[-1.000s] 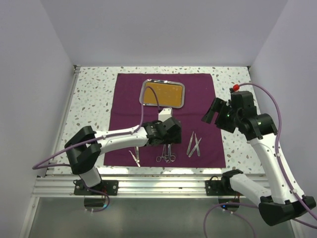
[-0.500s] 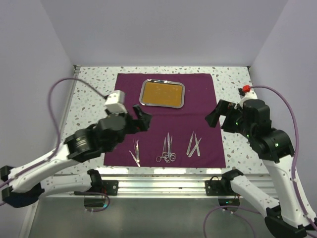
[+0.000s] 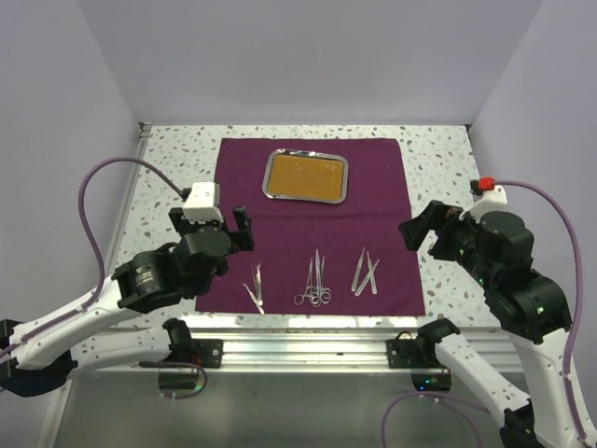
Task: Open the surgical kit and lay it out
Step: Reset both arms
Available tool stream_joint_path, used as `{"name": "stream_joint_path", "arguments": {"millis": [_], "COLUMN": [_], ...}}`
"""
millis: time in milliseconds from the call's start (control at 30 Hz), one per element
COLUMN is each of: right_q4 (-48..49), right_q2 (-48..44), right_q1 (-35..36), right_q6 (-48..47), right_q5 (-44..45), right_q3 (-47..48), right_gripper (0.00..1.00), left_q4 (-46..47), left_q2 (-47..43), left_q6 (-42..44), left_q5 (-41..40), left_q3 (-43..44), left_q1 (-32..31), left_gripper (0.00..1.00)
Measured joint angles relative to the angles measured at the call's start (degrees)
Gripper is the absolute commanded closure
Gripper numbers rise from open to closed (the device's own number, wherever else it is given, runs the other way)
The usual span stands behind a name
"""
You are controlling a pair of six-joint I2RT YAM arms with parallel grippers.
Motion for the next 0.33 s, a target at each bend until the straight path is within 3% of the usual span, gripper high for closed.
{"name": "stream_joint_path", "arguments": {"millis": [333], "right_q4": [-0.4], "right_q2": [-0.3], "right_q1": [0.0], "right_q6": [-1.6], "right_q5": [-0.2], "right_q3": [0.2], "right_gripper": [0.02], "left_q4": [4.7], "left_q2": [4.3], "left_q6": [9.3], "left_q5": [0.1], "left_q3": [-2.2], "left_q1": [0.0], "left_gripper": [0.01]}}
